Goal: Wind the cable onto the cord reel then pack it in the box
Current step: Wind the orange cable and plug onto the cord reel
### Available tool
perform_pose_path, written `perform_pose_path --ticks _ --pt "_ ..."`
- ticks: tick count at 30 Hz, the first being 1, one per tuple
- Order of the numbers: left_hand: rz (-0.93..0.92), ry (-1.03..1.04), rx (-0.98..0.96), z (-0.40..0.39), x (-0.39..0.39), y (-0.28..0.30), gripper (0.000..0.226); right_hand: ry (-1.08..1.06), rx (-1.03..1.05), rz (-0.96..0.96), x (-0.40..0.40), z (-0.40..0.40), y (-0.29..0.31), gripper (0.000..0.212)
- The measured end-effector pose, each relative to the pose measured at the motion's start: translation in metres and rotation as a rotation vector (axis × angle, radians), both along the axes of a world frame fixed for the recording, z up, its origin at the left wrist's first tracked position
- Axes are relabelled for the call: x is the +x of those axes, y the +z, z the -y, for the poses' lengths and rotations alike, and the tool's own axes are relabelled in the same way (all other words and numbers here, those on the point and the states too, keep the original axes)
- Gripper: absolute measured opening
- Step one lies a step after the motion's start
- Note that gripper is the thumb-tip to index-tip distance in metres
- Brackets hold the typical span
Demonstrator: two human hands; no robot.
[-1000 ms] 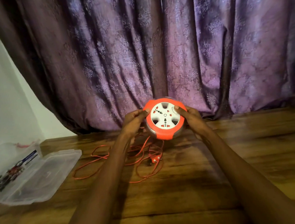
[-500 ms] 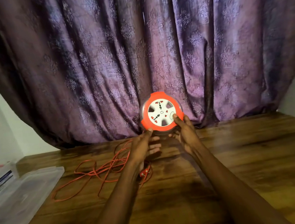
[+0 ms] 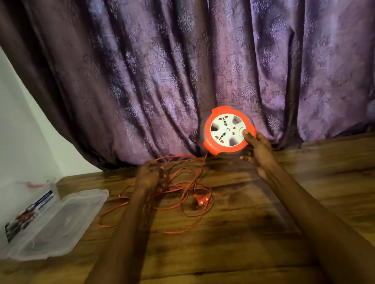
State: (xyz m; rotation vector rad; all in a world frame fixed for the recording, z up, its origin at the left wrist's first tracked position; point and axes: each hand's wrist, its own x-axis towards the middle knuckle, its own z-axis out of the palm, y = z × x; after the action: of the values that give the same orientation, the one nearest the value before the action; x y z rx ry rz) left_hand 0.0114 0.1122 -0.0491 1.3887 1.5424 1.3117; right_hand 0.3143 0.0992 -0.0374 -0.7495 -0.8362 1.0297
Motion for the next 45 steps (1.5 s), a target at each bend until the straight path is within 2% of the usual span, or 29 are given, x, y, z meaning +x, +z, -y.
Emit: perform_pose_path --ticks 3,5,9,12,14,16,17,19,22,27,30,34,37,40,41,43,45 --pt "0.002 0.061 -0.006 -0.007 -0.022 0.0 0.019 0.003 -0.011 -0.007 -0.003 0.001 0.0 0.017" --pt "-0.205 0.095 0.037 -0.012 -0.044 0.001 0.024 0.002 -0.012 -0.026 -0.005 0.001 0.001 0.016" --pt "-0.567 0.067 0.071 -0.01 -0.09 0.0 0.02 0.028 -0.018 -0.033 -0.018 -0.001 0.005 0.019" --pt "-0.684 0.068 0.213 -0.003 -0.095 -0.004 0.026 0.056 -0.021 -0.009 -0.03 -0.005 0.006 0.019" --pt "-0.711 0.002 0.361 0.008 -0.078 -0.007 0.029 0.064 -0.027 -0.02 -0.034 -0.008 0.007 0.018" --pt "-0.814 -0.179 0.428 0.015 -0.06 -0.012 0.041 0.079 -0.03 -0.053 -0.033 -0.009 0.007 0.017" --pt "-0.925 -0.258 0.419 0.015 -0.053 -0.016 0.046 0.087 -0.03 -0.072 -0.032 -0.009 0.007 0.018" --pt "-1.135 -0.35 0.27 0.013 -0.042 -0.03 0.057 0.091 -0.041 -0.085 -0.028 -0.01 0.005 0.023" --pt "-1.255 -0.416 0.009 0.005 -0.033 -0.052 0.056 0.08 -0.052 -0.066 -0.024 -0.009 0.002 0.023" --pt "-1.247 -0.371 0.009 -0.002 -0.039 -0.056 0.046 0.08 -0.067 -0.033 -0.028 -0.011 -0.003 0.032" --pt "-1.275 -0.296 0.041 -0.011 -0.048 -0.05 0.045 0.071 -0.076 -0.035 -0.038 -0.015 -0.004 0.025" --pt "-1.384 -0.207 -0.023 -0.025 -0.061 -0.041 0.048 0.057 -0.075 -0.098 -0.049 -0.021 -0.005 0.023" --pt "-1.51 -0.036 -0.055 -0.029 -0.067 -0.04 0.051 0.054 -0.072 -0.141 -0.048 -0.021 -0.008 0.018" --pt "-1.539 0.096 0.148 -0.026 -0.069 -0.043 0.053 0.043 -0.1 -0.159 -0.036 -0.02 -0.008 0.026" --pt "-1.499 0.082 0.27 -0.025 -0.068 -0.045 0.051 0.04 -0.11 -0.164 -0.031 -0.019 -0.007 0.026" --pt "-1.263 -0.042 0.461 -0.019 -0.058 -0.044 0.043 0.04 -0.131 -0.174 -0.021 -0.019 -0.006 0.024" --pt "-0.819 -0.172 0.418 -0.006 -0.034 -0.035 0.051 0.035 -0.139 -0.176 -0.014 -0.017 -0.004 0.026"
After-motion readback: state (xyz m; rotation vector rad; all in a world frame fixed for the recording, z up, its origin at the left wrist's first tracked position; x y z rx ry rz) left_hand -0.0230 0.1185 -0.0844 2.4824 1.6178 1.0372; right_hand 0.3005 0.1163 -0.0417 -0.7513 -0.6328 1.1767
